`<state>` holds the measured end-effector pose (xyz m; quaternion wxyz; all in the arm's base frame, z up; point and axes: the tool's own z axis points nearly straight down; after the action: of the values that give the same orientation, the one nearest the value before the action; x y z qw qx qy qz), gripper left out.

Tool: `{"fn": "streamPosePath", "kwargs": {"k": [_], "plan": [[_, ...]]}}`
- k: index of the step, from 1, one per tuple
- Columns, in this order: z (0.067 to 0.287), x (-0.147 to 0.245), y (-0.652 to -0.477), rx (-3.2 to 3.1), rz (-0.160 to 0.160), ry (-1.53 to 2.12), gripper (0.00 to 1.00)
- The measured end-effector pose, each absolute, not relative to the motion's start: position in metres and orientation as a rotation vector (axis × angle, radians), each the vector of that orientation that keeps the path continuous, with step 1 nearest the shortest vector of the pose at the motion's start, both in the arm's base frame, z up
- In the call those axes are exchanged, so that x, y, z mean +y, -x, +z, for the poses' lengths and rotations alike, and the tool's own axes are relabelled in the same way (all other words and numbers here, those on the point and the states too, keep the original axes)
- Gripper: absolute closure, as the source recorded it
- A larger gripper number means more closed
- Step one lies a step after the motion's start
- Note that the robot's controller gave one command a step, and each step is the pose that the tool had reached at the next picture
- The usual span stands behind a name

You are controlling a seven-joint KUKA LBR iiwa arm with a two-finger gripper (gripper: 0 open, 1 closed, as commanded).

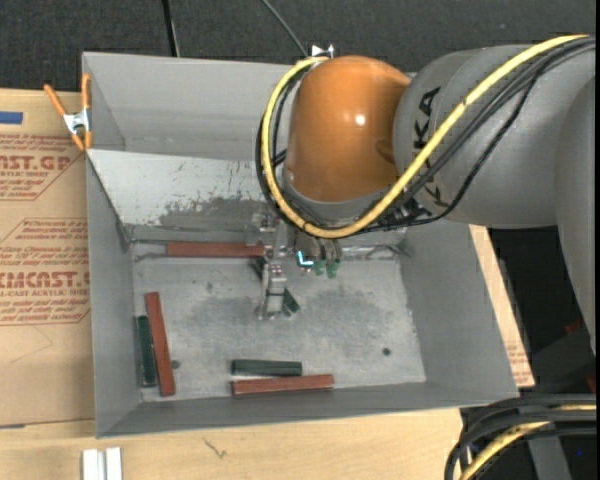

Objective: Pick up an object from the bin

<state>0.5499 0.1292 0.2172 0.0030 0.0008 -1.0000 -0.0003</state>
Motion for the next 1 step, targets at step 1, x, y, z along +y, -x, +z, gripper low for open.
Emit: {"fn": "streamPosePath", "kwargs": {"k": [1], "plan": [[0.2214,0.1285,-0.5517,-3.143,-0.002,-0.001,0.0]]}}
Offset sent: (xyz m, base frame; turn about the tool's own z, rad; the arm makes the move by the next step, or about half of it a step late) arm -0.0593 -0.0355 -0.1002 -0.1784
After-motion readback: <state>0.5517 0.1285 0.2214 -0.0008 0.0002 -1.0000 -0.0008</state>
